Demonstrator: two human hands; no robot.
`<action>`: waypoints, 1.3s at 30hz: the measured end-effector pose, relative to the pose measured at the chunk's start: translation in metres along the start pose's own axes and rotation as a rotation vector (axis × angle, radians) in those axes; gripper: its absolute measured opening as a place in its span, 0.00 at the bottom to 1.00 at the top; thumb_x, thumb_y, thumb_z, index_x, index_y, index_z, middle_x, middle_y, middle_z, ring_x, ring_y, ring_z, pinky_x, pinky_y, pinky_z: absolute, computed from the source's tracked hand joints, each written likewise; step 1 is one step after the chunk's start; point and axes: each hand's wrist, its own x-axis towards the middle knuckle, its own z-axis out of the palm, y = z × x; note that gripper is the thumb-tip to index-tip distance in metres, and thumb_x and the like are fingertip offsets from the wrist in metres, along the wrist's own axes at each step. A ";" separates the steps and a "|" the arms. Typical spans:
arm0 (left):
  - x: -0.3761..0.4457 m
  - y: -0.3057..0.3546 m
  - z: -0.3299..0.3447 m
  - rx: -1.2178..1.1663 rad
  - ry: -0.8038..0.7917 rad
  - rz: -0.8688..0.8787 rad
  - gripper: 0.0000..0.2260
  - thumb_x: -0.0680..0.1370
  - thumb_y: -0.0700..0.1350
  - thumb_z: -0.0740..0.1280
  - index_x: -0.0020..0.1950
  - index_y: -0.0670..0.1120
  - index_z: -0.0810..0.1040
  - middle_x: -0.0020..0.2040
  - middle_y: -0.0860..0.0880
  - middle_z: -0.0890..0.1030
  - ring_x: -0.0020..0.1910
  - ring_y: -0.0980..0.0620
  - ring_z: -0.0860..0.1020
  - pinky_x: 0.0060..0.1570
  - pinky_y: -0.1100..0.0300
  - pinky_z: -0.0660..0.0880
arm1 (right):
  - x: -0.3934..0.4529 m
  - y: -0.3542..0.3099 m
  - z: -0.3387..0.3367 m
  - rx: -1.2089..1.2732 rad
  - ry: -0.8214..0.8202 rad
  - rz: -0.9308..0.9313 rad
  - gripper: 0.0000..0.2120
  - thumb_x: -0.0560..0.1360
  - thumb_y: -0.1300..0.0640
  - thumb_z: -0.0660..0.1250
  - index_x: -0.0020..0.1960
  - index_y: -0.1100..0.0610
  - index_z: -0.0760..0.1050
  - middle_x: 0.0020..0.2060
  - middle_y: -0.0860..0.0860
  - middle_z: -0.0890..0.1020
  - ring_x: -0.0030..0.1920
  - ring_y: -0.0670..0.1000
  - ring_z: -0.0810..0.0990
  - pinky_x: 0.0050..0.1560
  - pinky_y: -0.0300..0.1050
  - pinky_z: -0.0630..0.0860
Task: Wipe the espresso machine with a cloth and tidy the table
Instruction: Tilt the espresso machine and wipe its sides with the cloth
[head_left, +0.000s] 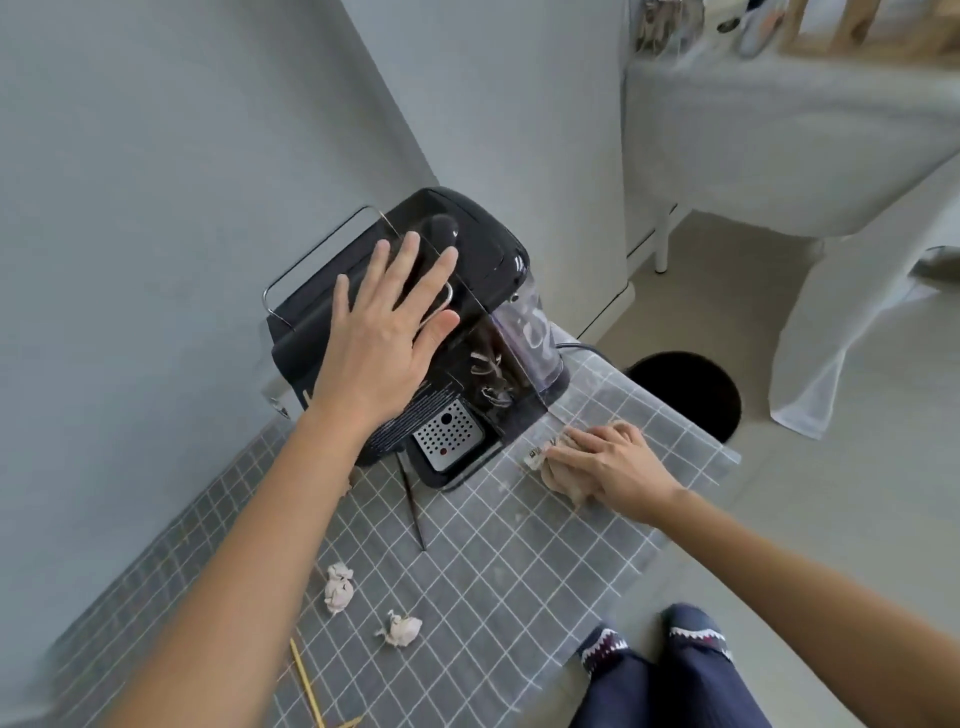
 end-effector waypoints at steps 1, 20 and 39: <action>0.000 0.000 0.001 -0.028 -0.011 -0.002 0.24 0.81 0.60 0.47 0.77 0.60 0.51 0.79 0.51 0.51 0.78 0.49 0.47 0.72 0.40 0.46 | 0.000 0.003 0.004 0.063 0.077 0.009 0.27 0.77 0.54 0.66 0.73 0.38 0.64 0.71 0.47 0.73 0.66 0.56 0.73 0.64 0.54 0.62; 0.004 0.006 -0.001 -0.251 -0.106 -0.061 0.22 0.81 0.59 0.44 0.76 0.62 0.51 0.79 0.58 0.47 0.76 0.59 0.41 0.73 0.43 0.39 | 0.103 -0.028 -0.038 2.054 0.569 0.581 0.29 0.66 0.31 0.61 0.66 0.35 0.72 0.74 0.44 0.69 0.77 0.46 0.61 0.65 0.39 0.71; 0.004 0.006 0.000 -0.265 -0.103 -0.060 0.22 0.80 0.61 0.42 0.75 0.62 0.55 0.78 0.59 0.47 0.76 0.60 0.40 0.72 0.42 0.39 | 0.091 -0.115 -0.091 1.286 1.049 0.269 0.27 0.83 0.52 0.49 0.79 0.46 0.42 0.80 0.54 0.42 0.80 0.55 0.38 0.77 0.64 0.41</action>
